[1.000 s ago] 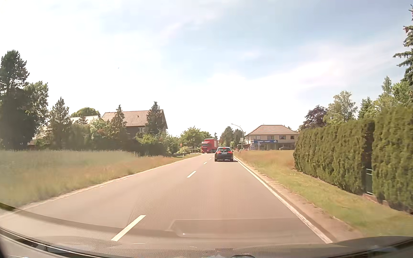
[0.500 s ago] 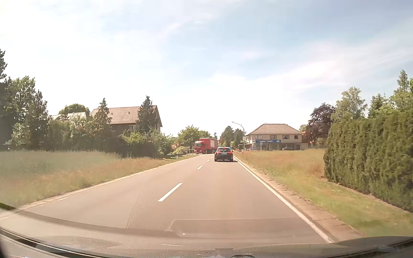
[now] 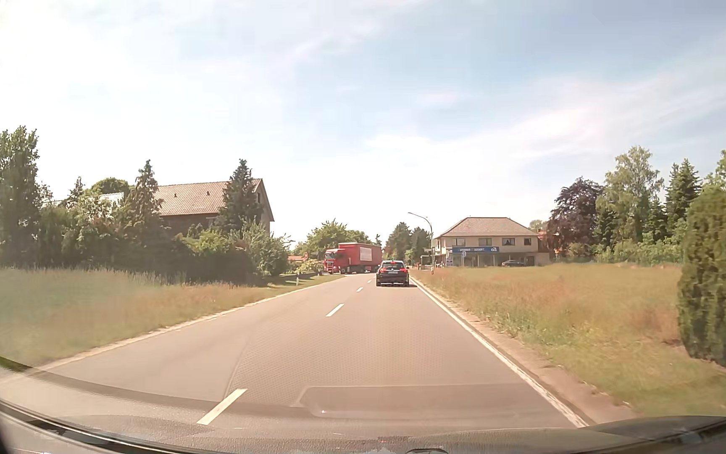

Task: Follow the waypoints while adhering to traffic rules and regulations

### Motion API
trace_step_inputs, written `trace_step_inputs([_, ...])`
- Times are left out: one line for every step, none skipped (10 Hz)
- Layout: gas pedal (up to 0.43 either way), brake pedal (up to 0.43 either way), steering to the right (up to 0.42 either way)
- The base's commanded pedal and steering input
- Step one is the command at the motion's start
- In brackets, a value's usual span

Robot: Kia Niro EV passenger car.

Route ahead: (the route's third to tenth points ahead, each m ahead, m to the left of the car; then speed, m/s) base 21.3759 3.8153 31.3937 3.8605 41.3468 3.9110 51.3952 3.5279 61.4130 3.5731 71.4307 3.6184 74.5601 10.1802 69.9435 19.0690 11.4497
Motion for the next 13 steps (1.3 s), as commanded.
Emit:
trace_step_inputs([0.000, 0.000, 0.000])
trace_step_inputs([0.000, 0.000, 0.000])
trace_step_inputs([0.000, 0.000, 0.000])
trace_step_inputs([0.039, 0.000, 0.000])
trace_step_inputs([0.047, 0.000, 0.000])
trace_step_inputs([0.047, 0.000, 0.000])
trace_step_inputs([0.047, 0.000, 0.000])
trace_step_inputs([0.047, 0.000, 0.000])
trace_step_inputs([0.047, 0.000, 0.000])
trace_step_inputs([0.047, 0.000, 0.000])
trace_step_inputs([0.047, 0.000, 0.000])
trace_step_inputs([0.047, 0.000, 0.000])
trace_step_inputs([0.047, 0.000, 0.000])
